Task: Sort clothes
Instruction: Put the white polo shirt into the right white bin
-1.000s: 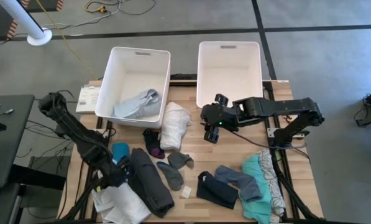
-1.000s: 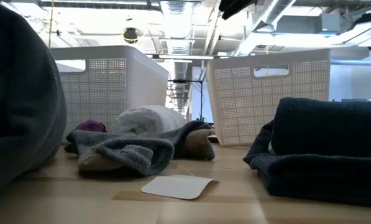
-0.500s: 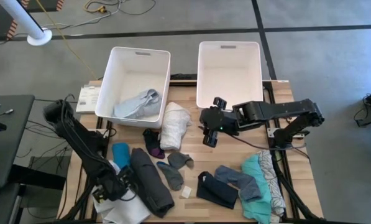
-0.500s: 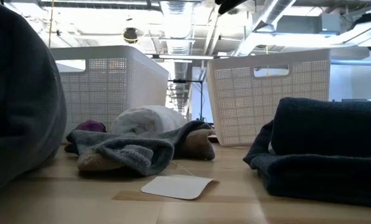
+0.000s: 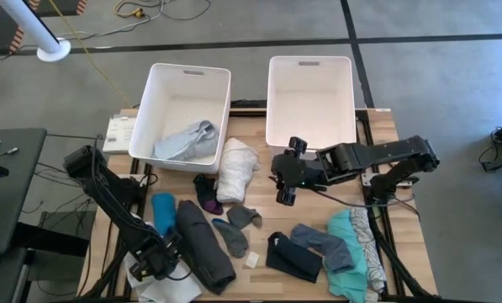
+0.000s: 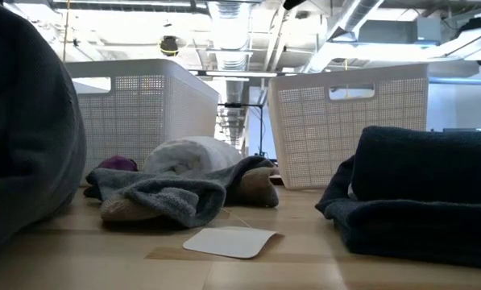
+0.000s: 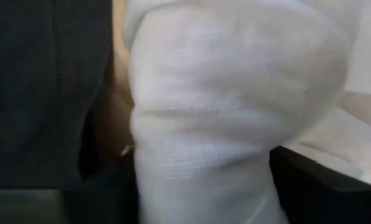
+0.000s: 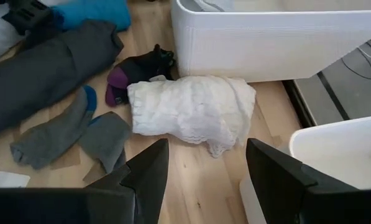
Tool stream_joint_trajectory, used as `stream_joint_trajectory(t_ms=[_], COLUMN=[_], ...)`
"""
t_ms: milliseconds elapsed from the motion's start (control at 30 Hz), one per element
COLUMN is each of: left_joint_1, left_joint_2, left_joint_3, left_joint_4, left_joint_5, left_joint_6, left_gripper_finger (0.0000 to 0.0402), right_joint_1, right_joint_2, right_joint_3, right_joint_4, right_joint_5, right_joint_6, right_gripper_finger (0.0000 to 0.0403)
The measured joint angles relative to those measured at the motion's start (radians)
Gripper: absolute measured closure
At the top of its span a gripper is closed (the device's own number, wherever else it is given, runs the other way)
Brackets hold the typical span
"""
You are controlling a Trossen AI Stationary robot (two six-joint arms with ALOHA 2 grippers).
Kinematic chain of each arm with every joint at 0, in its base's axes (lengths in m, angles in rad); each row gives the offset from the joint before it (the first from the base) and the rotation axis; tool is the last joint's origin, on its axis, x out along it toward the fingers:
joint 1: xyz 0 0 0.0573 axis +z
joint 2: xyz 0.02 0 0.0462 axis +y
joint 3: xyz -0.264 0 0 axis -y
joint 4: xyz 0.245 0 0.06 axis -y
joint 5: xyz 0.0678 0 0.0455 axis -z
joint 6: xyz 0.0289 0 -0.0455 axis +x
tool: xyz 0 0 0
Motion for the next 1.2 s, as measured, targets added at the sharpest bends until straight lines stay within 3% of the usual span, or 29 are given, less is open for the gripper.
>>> stream_joint_trajectory(t_ms=[133, 333, 533, 1000, 1200], left_joint_1=[0.0, 0.0, 0.002, -0.012, -0.016], left_joint_2=[-0.006, -0.036, -0.103, -0.273, -0.293], left_joint_3=[0.0, -0.002, 0.062, 0.356, 0.498], left_joint_4=[0.003, -0.008, -0.17, -0.532, -0.609], left_joint_5=[-0.003, -0.044, -0.19, -0.477, -0.696], left_joint_6=[0.002, 0.005, 0.004, 0.047, 0.137], left_gripper_finger=[0.0258, 0.0259, 0.0259, 0.0259, 0.0259], right_joint_1=[0.014, 0.022, 0.027, 0.051, 0.074], right_joint_2=[0.0, 0.0, 0.0, 0.0, 0.0], right_joint_3=[0.0, 0.0, 0.0, 0.0, 0.0], right_joint_4=[-0.002, -0.003, -0.001, 0.115, 0.2], right_joint_5=[0.017, 0.018, 0.018, 0.018, 0.018], right_joint_6=[-0.001, -0.003, -0.009, -0.077, -0.173], right_gripper_finger=[0.017, 0.017, 0.017, 0.017, 0.017])
